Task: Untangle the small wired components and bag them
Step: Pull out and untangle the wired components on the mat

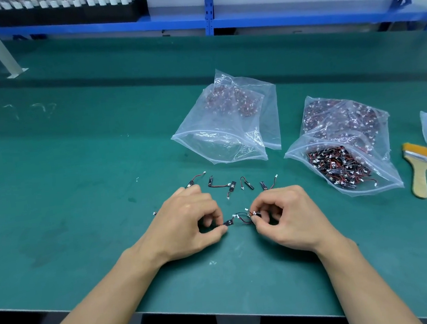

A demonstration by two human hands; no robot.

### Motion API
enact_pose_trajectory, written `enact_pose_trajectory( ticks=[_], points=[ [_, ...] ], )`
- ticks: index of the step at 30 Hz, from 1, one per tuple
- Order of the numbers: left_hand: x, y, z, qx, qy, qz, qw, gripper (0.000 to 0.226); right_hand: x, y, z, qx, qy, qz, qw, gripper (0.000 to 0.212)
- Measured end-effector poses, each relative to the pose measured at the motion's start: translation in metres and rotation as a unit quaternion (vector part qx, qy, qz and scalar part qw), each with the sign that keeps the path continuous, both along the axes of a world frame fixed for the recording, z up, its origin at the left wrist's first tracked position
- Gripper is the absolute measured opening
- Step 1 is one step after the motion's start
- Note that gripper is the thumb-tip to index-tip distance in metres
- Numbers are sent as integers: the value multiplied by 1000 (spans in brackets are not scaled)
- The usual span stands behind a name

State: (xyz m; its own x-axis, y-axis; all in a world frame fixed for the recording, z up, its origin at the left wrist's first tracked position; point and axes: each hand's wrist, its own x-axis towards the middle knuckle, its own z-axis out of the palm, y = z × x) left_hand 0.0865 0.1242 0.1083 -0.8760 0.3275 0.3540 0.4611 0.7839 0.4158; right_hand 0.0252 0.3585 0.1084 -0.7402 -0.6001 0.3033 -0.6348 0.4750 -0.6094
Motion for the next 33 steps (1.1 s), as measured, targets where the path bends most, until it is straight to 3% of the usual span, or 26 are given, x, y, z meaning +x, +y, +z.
enact_pose_trajectory(
  ticks=[2,17,20,23,27,33],
  points=[
    [-1,0,-2,-12,-3,-29,1000,3,0,1,0,-1,0,-1,1000,5],
    [1,-1,-7,11,53,44,998,7,1,10,-4,-47,-35,-21,998,7],
    [1,14,-4,74,48,54,995,23,1,12,-3,-50,-36,-18,998,10],
    [-3,33,-2,72,26,50,996,35,1,12,-3,-52,-37,-16,998,12],
    [-6,44,-6,69,30,41,996,13,1,14,-3,-53,-41,-14,998,11],
    [-6,36,-12,115,19,60,991,9,-1,22,-4,-52,-38,-30,997,13]
  ],
)
